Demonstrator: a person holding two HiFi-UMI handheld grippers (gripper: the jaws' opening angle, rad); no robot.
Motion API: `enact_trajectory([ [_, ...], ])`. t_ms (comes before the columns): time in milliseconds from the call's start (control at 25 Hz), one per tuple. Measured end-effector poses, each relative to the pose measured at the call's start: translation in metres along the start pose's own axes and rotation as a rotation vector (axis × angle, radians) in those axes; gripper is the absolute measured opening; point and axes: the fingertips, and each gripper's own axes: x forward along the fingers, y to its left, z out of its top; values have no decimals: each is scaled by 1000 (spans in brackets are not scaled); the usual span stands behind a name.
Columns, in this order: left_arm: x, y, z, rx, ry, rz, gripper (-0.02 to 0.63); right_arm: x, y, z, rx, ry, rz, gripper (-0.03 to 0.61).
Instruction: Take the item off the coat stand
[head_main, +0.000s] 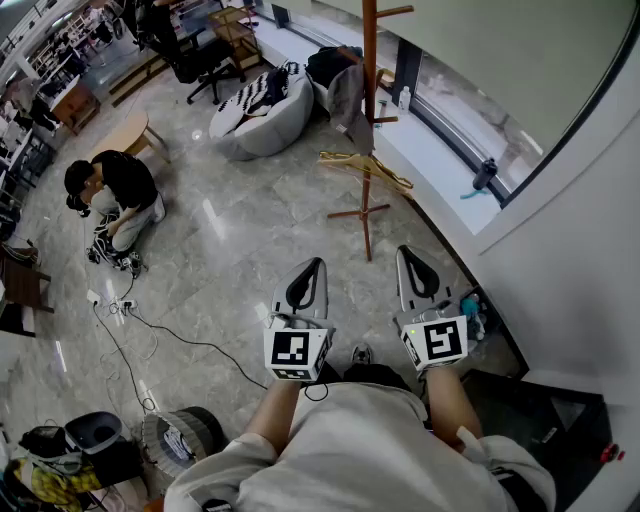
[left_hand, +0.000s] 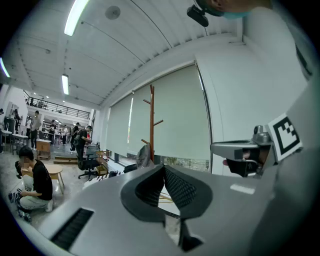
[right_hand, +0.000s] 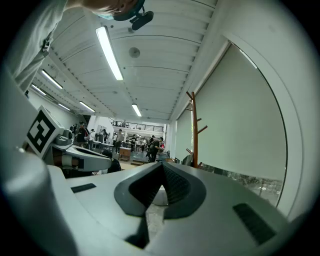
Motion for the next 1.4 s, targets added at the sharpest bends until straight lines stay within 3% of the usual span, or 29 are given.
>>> enact_trajectory([
  [520, -23, 99, 3, -19, 14, -44, 11, 68, 78, 16, 4, 17, -26, 5],
  [880, -33, 163, -23, -53, 54, -91, 12, 106, 130, 3, 1, 65, -54, 5],
  [1160, 10, 181, -40, -78, 81, -132, 12, 140, 109, -21, 3, 114, -81, 5],
  [1400, 63, 202, -37, -24, 91, -157, 12, 198, 77, -41, 13, 103, -88, 5],
])
